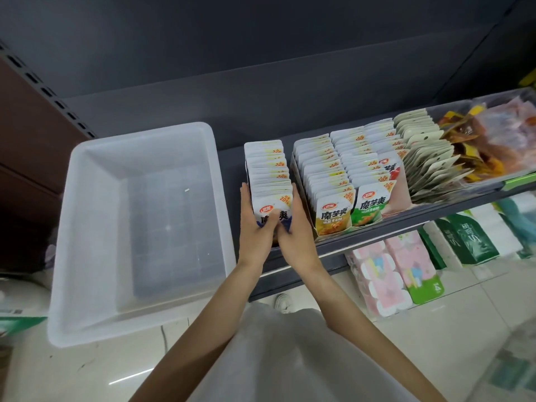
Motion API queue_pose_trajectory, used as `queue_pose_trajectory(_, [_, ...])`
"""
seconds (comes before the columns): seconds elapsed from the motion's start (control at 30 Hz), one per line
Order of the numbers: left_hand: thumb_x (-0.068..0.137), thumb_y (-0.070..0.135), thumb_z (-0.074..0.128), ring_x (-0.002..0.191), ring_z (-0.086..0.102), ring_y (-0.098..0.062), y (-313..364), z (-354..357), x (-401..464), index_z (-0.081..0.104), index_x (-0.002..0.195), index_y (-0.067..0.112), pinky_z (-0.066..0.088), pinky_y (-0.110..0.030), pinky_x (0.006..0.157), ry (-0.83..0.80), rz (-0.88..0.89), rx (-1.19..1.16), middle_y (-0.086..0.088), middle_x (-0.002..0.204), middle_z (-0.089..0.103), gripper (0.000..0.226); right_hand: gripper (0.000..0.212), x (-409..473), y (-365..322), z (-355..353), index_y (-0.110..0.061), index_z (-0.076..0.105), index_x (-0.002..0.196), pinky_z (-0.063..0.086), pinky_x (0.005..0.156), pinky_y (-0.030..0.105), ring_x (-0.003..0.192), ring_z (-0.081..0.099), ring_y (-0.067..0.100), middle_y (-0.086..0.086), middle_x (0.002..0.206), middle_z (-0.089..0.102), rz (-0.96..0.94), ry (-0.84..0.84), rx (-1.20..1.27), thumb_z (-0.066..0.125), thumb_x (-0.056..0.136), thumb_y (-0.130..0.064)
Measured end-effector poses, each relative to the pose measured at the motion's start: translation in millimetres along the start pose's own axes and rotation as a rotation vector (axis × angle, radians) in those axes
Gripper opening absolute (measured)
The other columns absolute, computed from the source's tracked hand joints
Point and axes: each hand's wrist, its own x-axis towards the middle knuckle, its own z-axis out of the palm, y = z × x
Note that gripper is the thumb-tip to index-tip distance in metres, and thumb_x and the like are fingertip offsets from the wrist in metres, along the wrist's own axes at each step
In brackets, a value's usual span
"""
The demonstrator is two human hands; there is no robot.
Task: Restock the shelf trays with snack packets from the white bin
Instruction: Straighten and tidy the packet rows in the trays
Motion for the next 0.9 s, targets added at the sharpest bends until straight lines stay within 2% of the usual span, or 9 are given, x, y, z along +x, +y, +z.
queue_pose_trajectory(0.13, [0.086, -0.002, 0.057, 0.133, 0.038, -0.009, 12.8, 0.8, 1.1, 0.012, 0.148, 0.034, 0.034, -0.029, 0.110, -0.031, 0.004, -0.172, 0.009, 0.146, 0.038, 0.085, 0.070, 3.5, -11.0, -5.6, -0.018, 0.007, 0.152, 0.029, 0.100, 0.003, 0.129, 0.032, -0.006, -0.012, 0.142, 0.034, -0.005, -0.063, 0.112, 0.039, 0.095, 0.007])
queue_pose_trajectory(0.23, [0.087, -0.003, 0.052, 0.134, 0.037, -0.008, 17.7, -1.8, 4.3, 0.013, 0.147, 0.036, 0.039, -0.022, 0.104, -0.062, 0.067, -0.215, 0.007, 0.151, 0.030, 0.082, 0.070, 10.2, -15.1, -12.3, -0.023, 0.009, 0.151, 0.030, 0.104, 0.009, 0.131, 0.034, -0.003, -0.015, 0.141, 0.035, 0.001, -0.119, 0.079, 0.043, 0.095, 0.001])
queue_pose_trajectory(0.33, [0.086, 0.006, 0.051, 0.140, 0.027, -0.009, 15.2, -5.3, 3.2, 0.014, 0.145, 0.042, 0.035, -0.034, 0.110, -0.097, 0.119, -0.228, 0.009, 0.156, 0.017, 0.079, 0.074, 16.2, -17.7, -16.5, -0.026, 0.013, 0.151, 0.034, 0.106, 0.019, 0.132, 0.037, 0.003, -0.009, 0.145, 0.038, 0.022, -0.172, 0.052, 0.049, 0.092, 0.000])
queue_pose_trajectory(0.4, [0.084, 0.007, 0.051, 0.137, 0.033, -0.011, 15.9, -8.0, 2.3, 0.011, 0.147, 0.039, 0.036, -0.036, 0.109, -0.093, 0.101, -0.255, 0.007, 0.155, 0.021, 0.081, 0.073, 17.5, -19.8, -14.1, -0.024, 0.013, 0.151, 0.034, 0.106, 0.018, 0.133, 0.036, 0.004, -0.004, 0.148, 0.037, 0.001, -0.171, 0.040, 0.050, 0.092, -0.001])
queue_pose_trajectory(0.53, [0.091, -0.004, 0.048, 0.120, 0.044, 0.007, 17.7, -3.9, 5.8, 0.002, 0.149, 0.031, 0.042, -0.016, 0.099, -0.101, 0.073, -0.229, 0.012, 0.146, 0.031, 0.083, 0.073, 15.4, -18.4, -9.0, -0.017, 0.008, 0.151, 0.029, 0.105, 0.010, 0.131, 0.032, -0.002, -0.003, 0.148, 0.035, -0.018, -0.118, 0.023, 0.049, 0.093, 0.002])
queue_pose_trajectory(0.67, [0.091, -0.005, 0.050, 0.120, 0.043, 0.000, 15.4, -0.6, 8.1, 0.001, 0.149, 0.032, 0.043, -0.007, 0.088, -0.097, 0.045, -0.208, 0.010, 0.144, 0.033, 0.085, 0.076, 2.2, -14.5, -15.6, -0.016, 0.004, 0.152, 0.034, 0.102, 0.009, 0.119, 0.039, -0.017, -0.011, 0.146, 0.037, -0.043, -0.093, -0.112, 0.050, 0.094, -0.001])
queue_pose_trajectory(0.77, [0.089, -0.002, 0.055, 0.123, 0.045, -0.006, 15.6, -5.3, 12.3, 0.003, 0.148, 0.035, 0.047, -0.022, 0.095, -0.100, 0.046, -0.179, 0.015, 0.138, 0.037, 0.088, 0.066, -24.9, -7.6, -24.9, -0.018, 0.023, 0.149, 0.030, 0.090, -0.004, 0.119, 0.038, -0.015, -0.010, 0.146, 0.035, -0.155, -0.009, -0.327, 0.052, 0.092, 0.000])
queue_pose_trajectory(0.83, [0.088, -0.001, 0.058, 0.128, 0.044, -0.012, 17.8, -9.7, 16.7, 0.002, 0.147, 0.038, 0.046, -0.035, 0.099, -0.137, 0.046, -0.150, 0.014, 0.138, 0.038, 0.090, 0.050, -39.9, 2.0, -30.8, -0.015, 0.045, 0.136, 0.042, 0.088, 0.010, 0.118, 0.050, 0.008, 0.000, 0.139, 0.045, -0.322, 0.074, -0.531, 0.055, 0.089, 0.000])
queue_pose_trajectory(0.9, [0.088, 0.000, 0.058, 0.127, 0.047, -0.013, 19.8, -12.1, 19.3, -0.001, 0.146, 0.040, 0.051, -0.032, 0.093, -0.205, 0.038, -0.137, 0.009, 0.143, 0.037, 0.092, 0.034, -44.8, 13.8, -31.5, -0.012, 0.063, 0.115, 0.050, 0.082, 0.026, 0.101, 0.061, 0.019, 0.004, 0.118, 0.061, -0.462, 0.079, -0.742, 0.063, 0.083, -0.001])
